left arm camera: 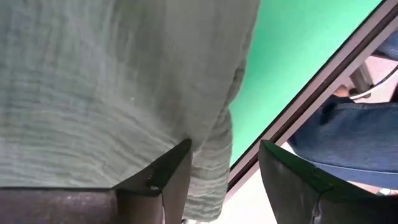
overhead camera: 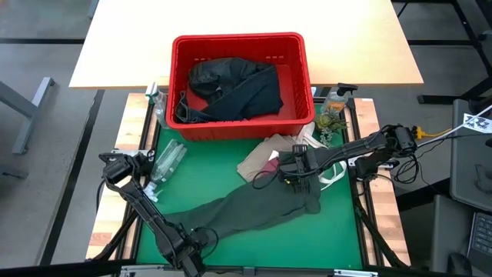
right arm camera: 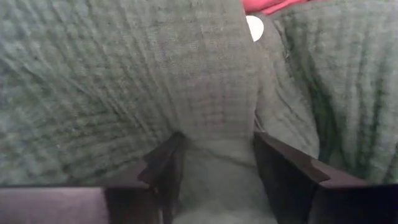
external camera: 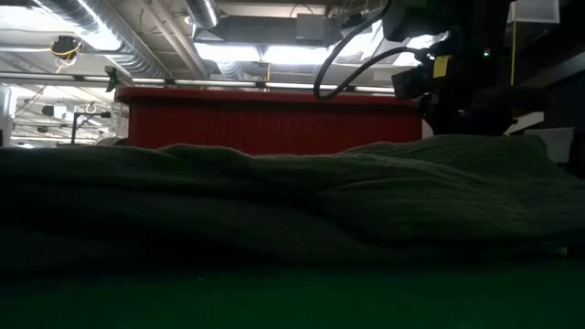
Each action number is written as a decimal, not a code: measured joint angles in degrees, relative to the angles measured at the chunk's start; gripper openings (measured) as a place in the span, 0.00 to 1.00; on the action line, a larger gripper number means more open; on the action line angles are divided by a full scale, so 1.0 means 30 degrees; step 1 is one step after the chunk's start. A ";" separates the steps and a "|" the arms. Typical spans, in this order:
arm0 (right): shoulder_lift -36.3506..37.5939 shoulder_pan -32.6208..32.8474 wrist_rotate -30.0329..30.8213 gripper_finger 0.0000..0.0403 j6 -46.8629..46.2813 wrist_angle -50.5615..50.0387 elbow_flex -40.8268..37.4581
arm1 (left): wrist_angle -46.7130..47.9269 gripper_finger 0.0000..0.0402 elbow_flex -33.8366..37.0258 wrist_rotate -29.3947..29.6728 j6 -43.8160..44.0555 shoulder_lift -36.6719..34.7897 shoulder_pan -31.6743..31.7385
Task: Fold laundry
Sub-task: Fold the green polo shirt
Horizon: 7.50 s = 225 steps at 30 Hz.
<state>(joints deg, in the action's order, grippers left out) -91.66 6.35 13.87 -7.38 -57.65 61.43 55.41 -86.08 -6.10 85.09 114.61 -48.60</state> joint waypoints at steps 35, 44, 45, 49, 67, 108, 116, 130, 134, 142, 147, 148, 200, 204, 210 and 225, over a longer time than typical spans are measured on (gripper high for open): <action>0.0080 0.0015 -0.1538 0.58 -0.0430 -0.2950 0.2401 | 0.0841 0.16 -0.0062 0.1758 0.0123 0.2201 -0.1278; 0.0080 0.0022 -0.1443 0.58 -0.0423 -0.5699 0.3616 | 0.4852 0.02 -0.2074 0.1053 0.0007 0.2401 -0.0744; 0.0080 0.0022 -0.1434 0.58 -0.0423 -0.6037 0.3726 | 0.5342 0.02 -0.2316 0.1061 -0.0005 0.2375 -0.0658; 0.0080 0.0022 -0.1300 0.58 -0.0423 -0.7105 0.3942 | 0.6980 0.01 -0.3414 0.1145 -0.0080 0.2384 -0.0416; 0.2767 0.0022 -0.1284 0.58 -0.0440 -0.8214 0.3949 | 0.9313 0.01 -0.6386 0.3178 -0.6528 0.2346 0.2657; 0.8131 0.0000 -0.0470 0.58 -0.0404 -0.7027 0.3934 | -1.3293 0.01 -0.7519 0.4848 -2.5073 0.2357 1.1609; 0.8291 0.0000 -0.0471 0.58 -0.0415 -0.6215 0.3934 | -1.5180 0.01 -0.7533 0.4702 -2.5104 0.3979 1.1751; 0.8284 0.0000 -0.0474 0.58 -0.0430 -0.6159 0.3934 | -1.9720 0.06 -0.7504 0.4702 -2.5582 0.6402 1.2310; 0.8284 0.0000 -0.0474 0.58 -0.0430 -0.6106 0.3934 | -2.0685 0.06 -0.7504 0.4781 -2.5421 0.6632 1.2328; 0.8284 0.0000 -0.0483 0.58 -0.0430 -0.6101 0.3934 | -2.1234 0.15 -0.7504 0.4783 -2.5246 0.6637 1.2328; 0.8284 0.0000 -0.0481 0.58 -0.0430 -0.6098 0.3934 | -2.1279 0.30 -0.7504 0.4854 -2.5235 0.6637 1.2374; 0.8284 0.0000 -0.0481 0.58 -0.0430 -0.6098 0.3934 | -2.1278 0.33 -0.7504 0.4855 -2.5235 0.6637 1.2406; 0.8182 0.0021 -0.7979 0.58 -0.1494 -0.2215 -0.2904 | -0.2958 0.44 -0.4671 0.3811 -1.8474 0.1098 1.2499; 0.8182 0.0019 -0.7992 0.58 -0.1518 -0.2236 -0.3363 | -0.4314 0.44 -0.3842 0.3452 -1.8474 0.1086 1.2744; 0.8182 0.0021 -0.7992 0.58 -0.1610 -0.2078 -0.3850 | -0.5509 0.44 -0.2744 0.2603 -1.8471 0.1086 1.2714; 0.8182 0.0017 -0.7992 0.33 -0.1596 -0.0615 -0.4626 | -0.5643 0.17 -0.2288 0.2462 -1.8351 0.1072 1.2600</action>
<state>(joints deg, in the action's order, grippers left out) -67.11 6.40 -10.11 -12.16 -59.49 47.55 38.48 -92.95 1.29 30.04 117.82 -10.80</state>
